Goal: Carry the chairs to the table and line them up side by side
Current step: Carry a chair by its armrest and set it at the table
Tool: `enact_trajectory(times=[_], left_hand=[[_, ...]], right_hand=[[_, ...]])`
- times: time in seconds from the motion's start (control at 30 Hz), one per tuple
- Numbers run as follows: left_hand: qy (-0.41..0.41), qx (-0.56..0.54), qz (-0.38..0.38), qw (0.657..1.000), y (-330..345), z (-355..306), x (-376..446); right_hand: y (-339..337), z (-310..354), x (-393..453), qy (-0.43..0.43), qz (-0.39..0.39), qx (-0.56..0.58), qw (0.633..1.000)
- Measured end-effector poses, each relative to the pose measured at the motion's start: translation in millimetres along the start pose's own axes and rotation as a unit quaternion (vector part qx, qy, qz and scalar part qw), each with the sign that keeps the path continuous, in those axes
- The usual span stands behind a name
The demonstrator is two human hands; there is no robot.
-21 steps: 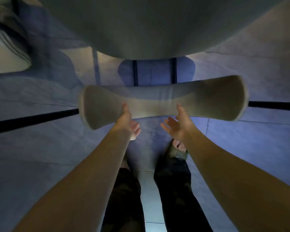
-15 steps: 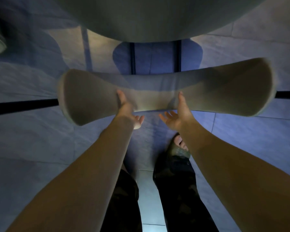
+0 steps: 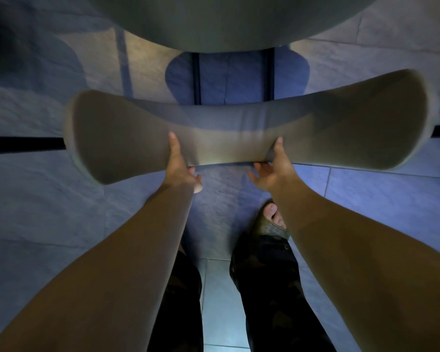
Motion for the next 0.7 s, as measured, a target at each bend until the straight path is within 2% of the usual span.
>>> enact_trajectory(times=[0.2,0.33,0.47,0.53,0.63,0.7], left_hand=[[0.001,0.049,0.002,0.999,1,-2,2],[-0.005,0.065,-0.027,0.997,-9,-3,-8],[0.005,0.049,-0.011,0.999,-8,-14,-47],[0.043,0.039,0.017,0.998,-5,-23,-80],[0.082,-0.036,-0.026,0.996,-24,-32,-101],[0.101,-0.06,-0.028,0.993,-32,-42,-107]], right_hand=[[-1,4,7,-0.021,0.02,0.018,0.999],[-4,5,-6,-0.032,0.02,0.028,0.999],[9,12,-56,-0.037,0.016,0.021,0.999],[16,15,-89,-0.032,0.008,0.013,0.999],[26,23,-147,-0.029,-0.015,0.001,0.999],[33,28,-186,-0.038,-0.03,-0.006,0.999]])
Point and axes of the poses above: each hand's wrist, its own x-axis towards the middle knuckle, its own y-axis out of the palm, z = x × y, the point moved 7 cm from there along x, towards the middle knuckle, and after that the axes turned 10 degrees about z, right-handed, at the moved point
